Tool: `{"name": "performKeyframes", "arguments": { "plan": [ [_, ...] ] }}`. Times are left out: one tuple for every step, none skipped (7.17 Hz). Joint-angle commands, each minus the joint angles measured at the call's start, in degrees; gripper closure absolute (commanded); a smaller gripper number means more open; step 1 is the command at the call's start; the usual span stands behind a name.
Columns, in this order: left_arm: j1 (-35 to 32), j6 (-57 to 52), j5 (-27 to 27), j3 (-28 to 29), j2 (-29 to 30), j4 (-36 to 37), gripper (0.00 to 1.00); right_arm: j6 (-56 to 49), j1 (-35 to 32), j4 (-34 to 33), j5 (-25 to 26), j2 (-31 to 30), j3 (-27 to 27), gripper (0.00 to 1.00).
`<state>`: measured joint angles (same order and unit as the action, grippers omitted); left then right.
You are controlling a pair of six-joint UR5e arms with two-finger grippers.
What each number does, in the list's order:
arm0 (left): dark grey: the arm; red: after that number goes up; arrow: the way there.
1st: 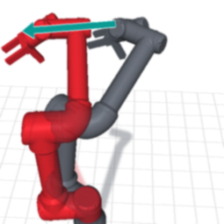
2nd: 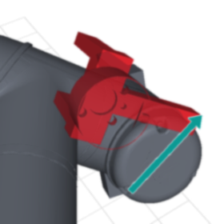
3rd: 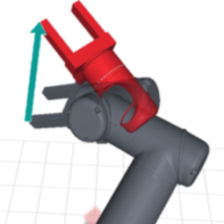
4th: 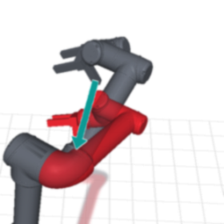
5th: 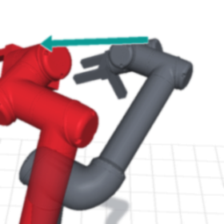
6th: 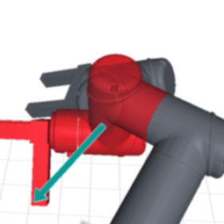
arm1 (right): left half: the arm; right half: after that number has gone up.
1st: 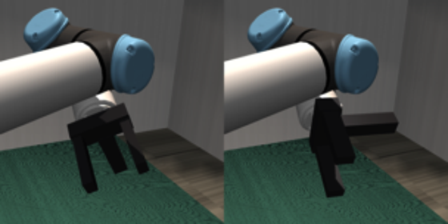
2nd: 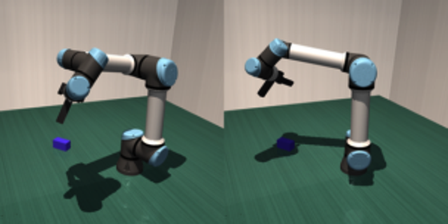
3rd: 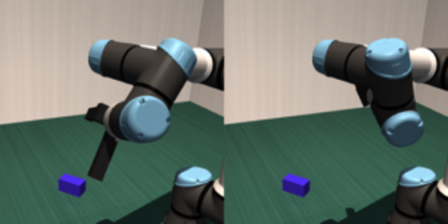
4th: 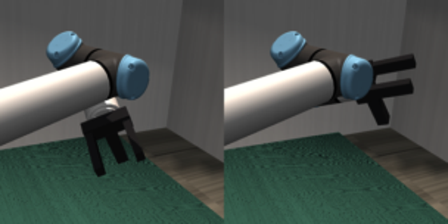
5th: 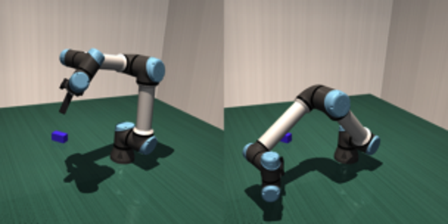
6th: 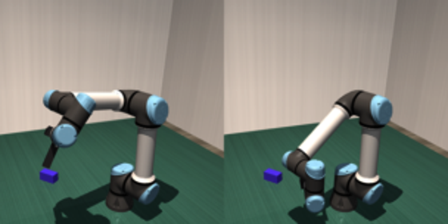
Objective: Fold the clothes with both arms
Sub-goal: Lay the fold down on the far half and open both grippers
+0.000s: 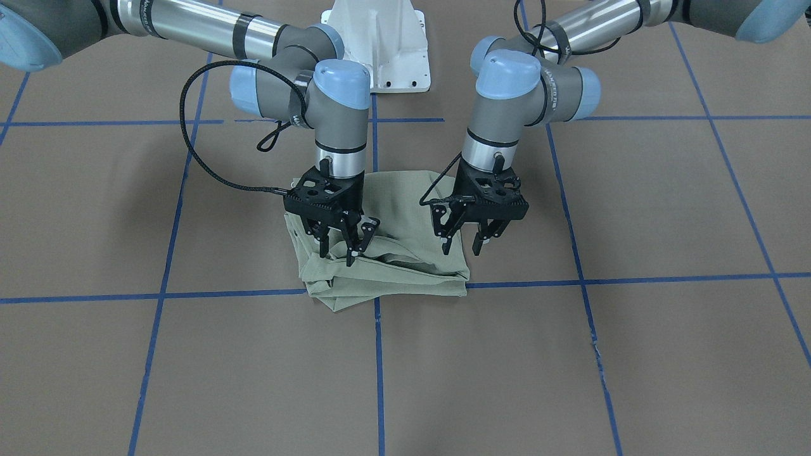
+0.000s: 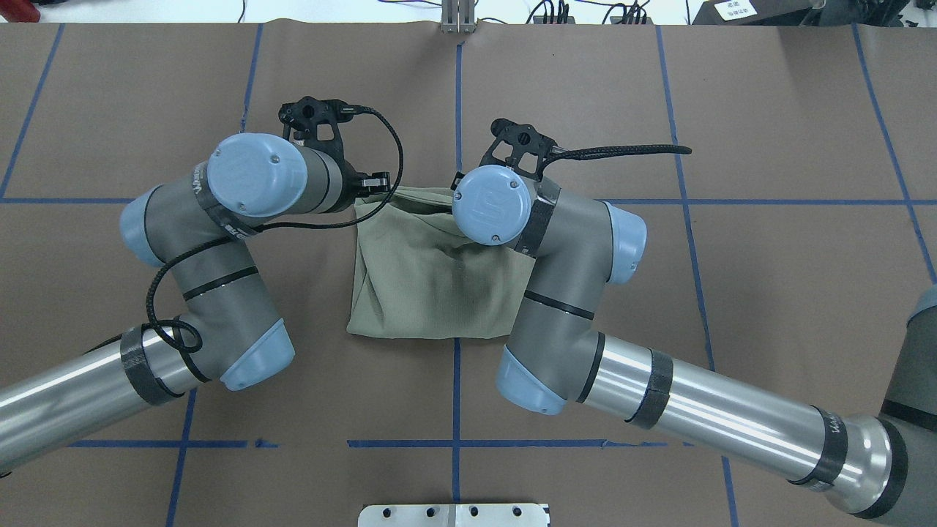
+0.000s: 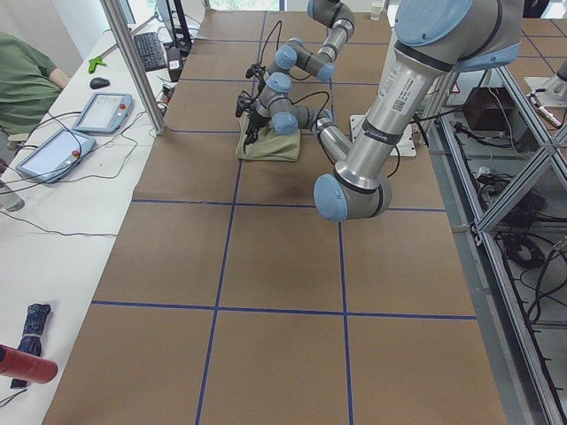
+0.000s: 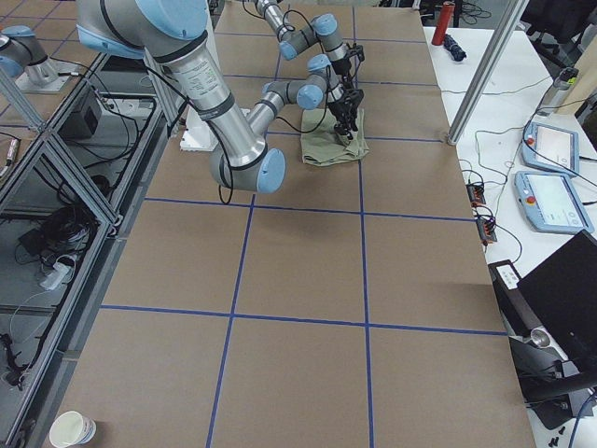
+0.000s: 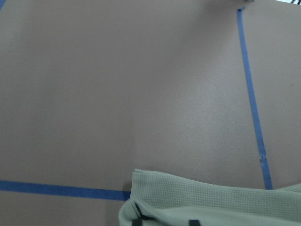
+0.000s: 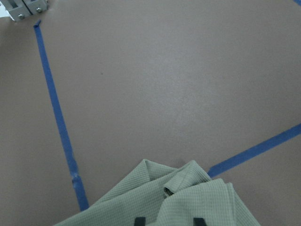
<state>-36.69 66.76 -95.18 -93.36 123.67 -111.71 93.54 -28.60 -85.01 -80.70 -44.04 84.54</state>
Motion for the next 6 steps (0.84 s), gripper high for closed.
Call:
{"name": "performKeyframes", "arguments": {
  "plan": [
    [-3.1,-5.8,-6.2,-2.7,-2.2,-0.2,0.0,-5.0,3.0,-0.1,-1.9,0.7,0.5,0.0],
    [-3.1,-5.7,-6.2,-2.7,-2.2,-0.2,0.0,-6.5,4.6,-0.1,-1.8,0.2,0.3,0.0],
    [-3.1,-5.3,-6.2,-2.7,-2.2,-0.2,0.0,-11.6,5.5,-0.1,-2.1,-0.1,0.1,0.0],
    [-3.1,-5.3,-6.2,-2.8,-2.2,-0.2,0.0,-14.2,5.8,-0.1,-1.7,-0.1,-1.5,0.0],
    [-3.1,-5.3,-6.2,-2.8,-2.2,-0.2,0.0,-13.7,3.9,-0.1,-1.6,0.4,-3.4,0.0],
    [-3.1,-5.5,-6.2,-2.8,-2.2,-0.3,0.0,-13.4,1.7,0.1,-1.6,0.4,-5.9,0.0]
  ]
}}
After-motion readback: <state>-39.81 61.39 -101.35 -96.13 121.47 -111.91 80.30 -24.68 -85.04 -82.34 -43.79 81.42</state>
